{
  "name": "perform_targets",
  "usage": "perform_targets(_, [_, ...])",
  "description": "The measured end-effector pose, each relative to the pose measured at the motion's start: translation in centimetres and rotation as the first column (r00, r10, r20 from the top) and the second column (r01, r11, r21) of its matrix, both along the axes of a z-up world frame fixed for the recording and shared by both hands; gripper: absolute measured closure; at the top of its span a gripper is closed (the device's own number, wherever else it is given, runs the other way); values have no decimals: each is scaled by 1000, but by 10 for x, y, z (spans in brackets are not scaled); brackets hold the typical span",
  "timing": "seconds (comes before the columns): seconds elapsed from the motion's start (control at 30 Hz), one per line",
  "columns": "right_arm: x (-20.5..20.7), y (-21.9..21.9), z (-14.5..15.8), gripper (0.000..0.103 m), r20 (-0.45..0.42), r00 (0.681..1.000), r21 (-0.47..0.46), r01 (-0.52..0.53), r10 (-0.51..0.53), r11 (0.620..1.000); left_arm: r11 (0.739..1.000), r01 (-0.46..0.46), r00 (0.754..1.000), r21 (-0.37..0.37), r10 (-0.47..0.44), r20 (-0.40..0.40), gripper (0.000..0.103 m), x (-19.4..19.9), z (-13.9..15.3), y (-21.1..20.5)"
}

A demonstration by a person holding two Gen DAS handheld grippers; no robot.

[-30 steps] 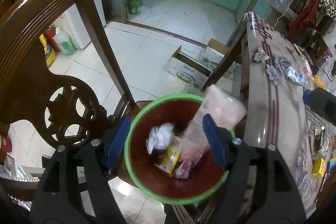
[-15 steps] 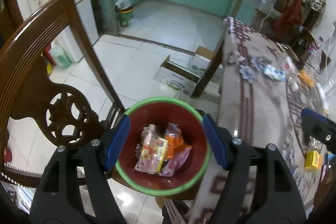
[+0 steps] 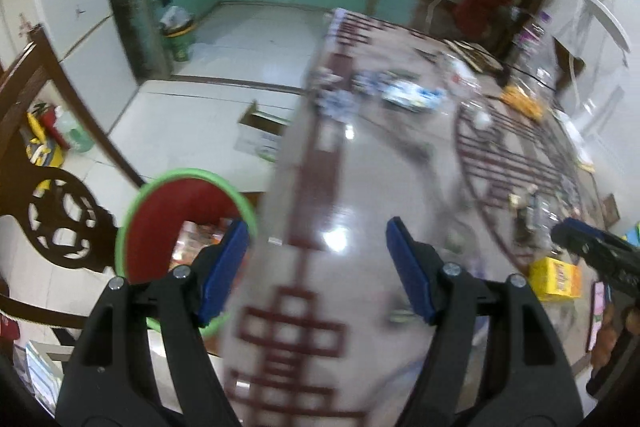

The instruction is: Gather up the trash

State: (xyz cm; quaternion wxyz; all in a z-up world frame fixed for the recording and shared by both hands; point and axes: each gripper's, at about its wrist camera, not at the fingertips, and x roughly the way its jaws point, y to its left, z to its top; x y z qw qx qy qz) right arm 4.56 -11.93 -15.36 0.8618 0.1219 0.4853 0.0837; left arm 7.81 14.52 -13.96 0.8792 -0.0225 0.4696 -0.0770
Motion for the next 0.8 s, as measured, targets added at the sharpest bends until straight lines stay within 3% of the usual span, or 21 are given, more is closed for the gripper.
perform_targets(0.17, [11,-75,-19,32,-35,998,-105,51,-55,993,999,48,999,7,-48,1,34,-19,-2,-59])
perform_targets(0.27, [28,-106,-45,32,-112,993,-146,26,-42,989,999,49,999,5,-49,4,32,-28,-2,-84])
perform_targets(0.4, [38,-121,-78,33,-220,975,-146,-30,-3,989,999,33,999,5,-33,-2,32,-37,-4,-108])
perform_targets(0.53, [35,-118,-87,35,-204,976,-196,-117,76,974,1000,21,1000,14,-20,-14,32,-38,-6,-125])
perform_targets(0.6, [35,-117,-87,47,-203,972,-193,-154,114,969,1000,22,1000,19,-22,-22,32,-36,-8,-135])
perform_targets(0.77, [33,-119,-87,64,-183,967,-180,-208,175,961,996,85,995,32,-84,-46,32,-23,-15,-177])
perform_targets(0.8, [37,-121,-88,82,-180,968,-167,-208,177,964,994,108,993,32,-106,-53,32,-19,-16,-188])
